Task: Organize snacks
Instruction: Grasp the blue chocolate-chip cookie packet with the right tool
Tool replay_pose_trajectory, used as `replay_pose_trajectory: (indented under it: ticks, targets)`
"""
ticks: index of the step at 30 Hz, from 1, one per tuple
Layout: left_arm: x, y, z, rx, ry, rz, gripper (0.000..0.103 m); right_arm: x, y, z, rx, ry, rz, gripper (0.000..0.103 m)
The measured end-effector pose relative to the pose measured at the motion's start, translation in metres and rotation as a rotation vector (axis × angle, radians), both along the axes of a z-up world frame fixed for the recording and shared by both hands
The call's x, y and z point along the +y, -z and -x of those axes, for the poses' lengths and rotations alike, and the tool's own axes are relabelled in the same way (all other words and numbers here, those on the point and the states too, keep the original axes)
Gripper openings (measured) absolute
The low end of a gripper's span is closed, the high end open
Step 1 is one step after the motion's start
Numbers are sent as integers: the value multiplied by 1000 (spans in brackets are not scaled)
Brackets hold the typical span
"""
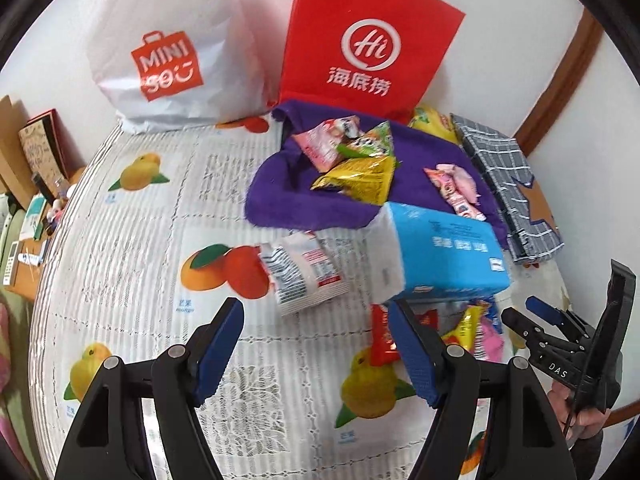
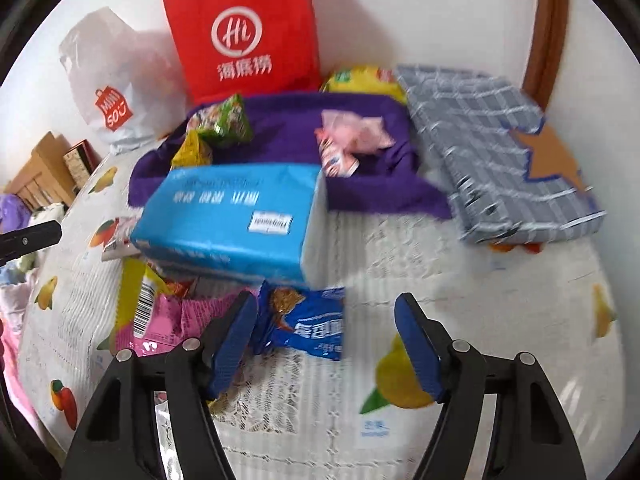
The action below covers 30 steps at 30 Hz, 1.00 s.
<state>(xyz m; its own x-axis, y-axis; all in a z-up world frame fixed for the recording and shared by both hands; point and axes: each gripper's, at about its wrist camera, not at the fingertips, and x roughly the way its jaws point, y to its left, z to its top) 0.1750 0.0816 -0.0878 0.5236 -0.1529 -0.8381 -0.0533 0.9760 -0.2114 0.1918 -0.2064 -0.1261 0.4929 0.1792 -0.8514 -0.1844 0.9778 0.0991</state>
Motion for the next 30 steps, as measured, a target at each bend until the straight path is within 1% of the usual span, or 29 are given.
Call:
replay_pose_trajectory:
  ticks: [4, 8, 11, 13, 17, 20, 22, 24, 26, 29, 30]
  targets:
    - [6, 9, -4, 16, -12, 30, 73, 5, 15, -8, 36, -21, -15, 72]
    - [11, 16, -8, 31, -18, 30, 73, 11, 29, -14, 59, -20, 8, 72]
    - [14, 20, -9, 35, -22, 26, 73, 9, 37, -16, 75, -12, -34, 72]
    - [16, 22, -10, 37, -23, 32, 73, 7, 41, -18, 81, -6, -44, 73]
    - [19, 27, -12, 45, -26, 36, 73, 12, 42, -17, 61, -15, -16, 74]
    - [23, 28, -12, 42, -30, 33, 73, 16, 44, -15, 43, -41, 34, 74]
    - [26, 29, -13, 41, -36, 34, 73, 20, 47, -13, 20, -46, 91, 74]
    - [27, 31, -16, 45, -42, 37, 73, 19, 47, -11, 3, -30, 88, 74]
    - [26, 33, -20, 50, -42, 32, 73, 19, 47, -12, -11, -12, 88, 72]
    - [25, 36, -27, 53, -45, 46, 73, 19, 46, -12, -24, -16, 87, 62]
    - [25, 38, -30, 55, -46, 54, 73, 18, 45, -11, -26, -15, 87, 58]
